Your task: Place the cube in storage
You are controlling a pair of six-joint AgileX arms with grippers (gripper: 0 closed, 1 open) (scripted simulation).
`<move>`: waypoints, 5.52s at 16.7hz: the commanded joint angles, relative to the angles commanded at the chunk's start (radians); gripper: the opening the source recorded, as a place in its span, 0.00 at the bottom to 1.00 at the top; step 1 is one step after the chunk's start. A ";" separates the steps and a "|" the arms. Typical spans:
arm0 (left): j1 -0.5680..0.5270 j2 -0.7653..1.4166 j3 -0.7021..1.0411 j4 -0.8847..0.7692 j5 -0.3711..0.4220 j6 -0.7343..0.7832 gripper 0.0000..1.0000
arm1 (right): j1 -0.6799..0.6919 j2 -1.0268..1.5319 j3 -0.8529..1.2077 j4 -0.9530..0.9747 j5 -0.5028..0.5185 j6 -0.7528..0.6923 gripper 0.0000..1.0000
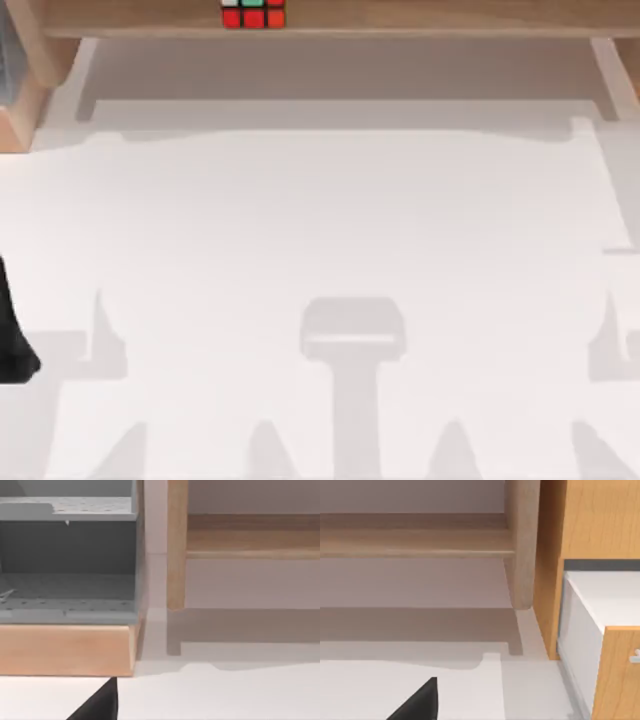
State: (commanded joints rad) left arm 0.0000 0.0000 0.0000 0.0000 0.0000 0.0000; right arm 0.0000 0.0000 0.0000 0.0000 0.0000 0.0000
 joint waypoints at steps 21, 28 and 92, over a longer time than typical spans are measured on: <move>0.000 0.000 0.000 0.000 0.000 0.000 1.00 | 0.524 1.565 1.141 0.399 0.548 0.009 1.00; 0.000 0.000 0.000 0.000 0.000 0.000 1.00 | 0.734 2.186 1.601 0.562 0.767 0.013 1.00; 0.000 0.000 0.000 0.000 0.000 0.000 1.00 | 0.780 2.574 2.085 0.481 0.818 0.015 0.00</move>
State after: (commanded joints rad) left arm 0.0000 0.0000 0.0000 0.0000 0.0000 0.0000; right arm 0.7795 2.5743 2.0852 0.4814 0.8183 0.0153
